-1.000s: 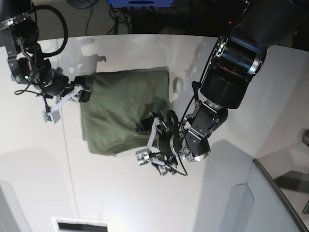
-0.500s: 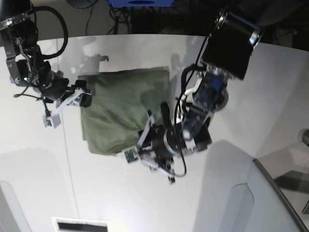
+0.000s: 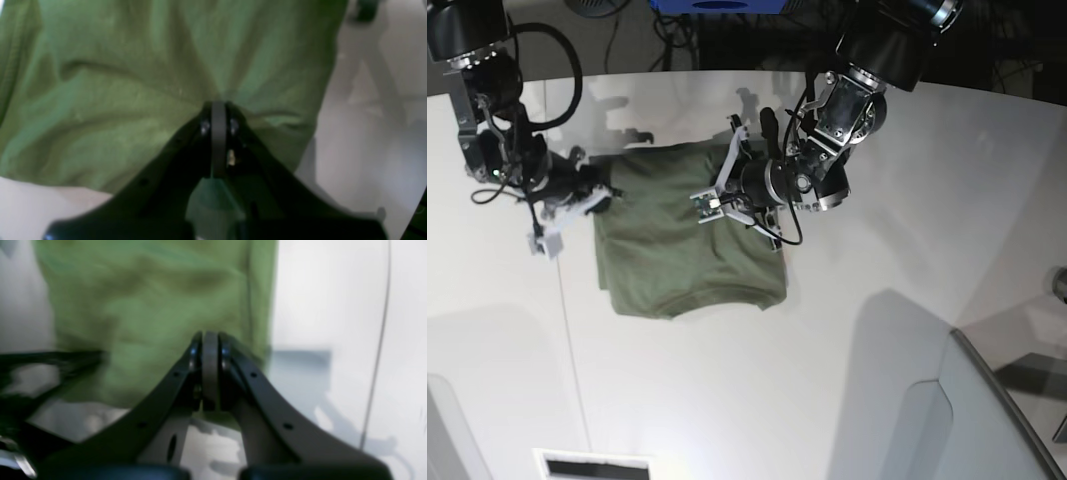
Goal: Layout the t-shirt on the table in an organized manner, then fold the t-shirt properly
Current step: 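Release the shirt and raise both grippers away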
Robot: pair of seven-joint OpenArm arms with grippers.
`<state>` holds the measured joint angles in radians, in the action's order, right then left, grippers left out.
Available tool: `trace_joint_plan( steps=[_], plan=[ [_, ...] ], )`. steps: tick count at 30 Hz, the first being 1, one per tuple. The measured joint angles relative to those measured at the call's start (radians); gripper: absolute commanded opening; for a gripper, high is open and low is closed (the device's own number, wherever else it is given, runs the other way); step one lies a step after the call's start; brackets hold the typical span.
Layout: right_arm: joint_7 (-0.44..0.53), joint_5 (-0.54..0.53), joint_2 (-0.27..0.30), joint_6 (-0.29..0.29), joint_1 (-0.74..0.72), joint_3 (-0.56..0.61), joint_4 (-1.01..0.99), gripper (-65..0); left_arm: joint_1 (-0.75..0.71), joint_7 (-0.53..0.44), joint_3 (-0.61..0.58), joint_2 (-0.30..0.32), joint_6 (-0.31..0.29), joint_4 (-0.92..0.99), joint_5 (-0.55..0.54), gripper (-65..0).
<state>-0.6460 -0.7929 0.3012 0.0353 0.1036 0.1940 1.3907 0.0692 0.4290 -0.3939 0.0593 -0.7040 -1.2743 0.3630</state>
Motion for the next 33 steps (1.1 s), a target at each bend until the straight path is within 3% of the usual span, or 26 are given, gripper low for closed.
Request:
trace_joint_plan(
  steps=[4, 10, 13, 17, 20, 25, 28, 33],
  plan=[
    [0.011, 0.006, -0.022, -0.109, -0.009, -0.006, -0.076, -64.8, 0.003, -0.007, 0.000, -0.003, 0.038, 0.022, -0.005, -65.0],
    [0.002, 0.012, -0.014, -0.112, 0.024, -0.007, 0.068, -64.8, -0.004, 0.008, 0.044, 0.016, 0.035, -0.072, 0.003, -65.0],
    [0.006, -0.011, 0.014, -0.069, 0.058, -0.004, 0.229, -64.8, -0.014, 0.010, 0.145, 0.017, 0.038, -0.216, 0.003, -65.0],
    [0.005, 0.008, 0.078, 0.054, 0.127, -0.008, 0.398, -64.8, -0.092, 0.007, 0.284, 0.031, 0.045, -0.408, 0.003, -65.0],
    [-0.004, 0.003, 0.127, 0.100, 0.192, -0.008, 0.488, -64.8, -0.222, 0.005, 0.347, 0.086, 0.027, -0.499, 0.002, -65.0],
    [0.008, 0.000, 0.213, 0.130, 0.312, -0.006, 0.519, -64.8, -0.378, 0.005, 0.465, 0.174, 0.034, -0.560, 0.005, -65.0],
    [-0.004, 0.006, 0.248, 0.132, 0.417, -0.007, 0.538, -64.8, -0.485, 0.000, 0.584, 0.171, 0.035, -0.575, 0.002, -65.0],
    [-0.001, -0.009, 0.246, 0.122, 0.538, -0.029, 0.550, -64.7, -0.645, 0.008, 0.693, 0.171, 0.036, -0.581, 0.005, -65.0]
  ],
)
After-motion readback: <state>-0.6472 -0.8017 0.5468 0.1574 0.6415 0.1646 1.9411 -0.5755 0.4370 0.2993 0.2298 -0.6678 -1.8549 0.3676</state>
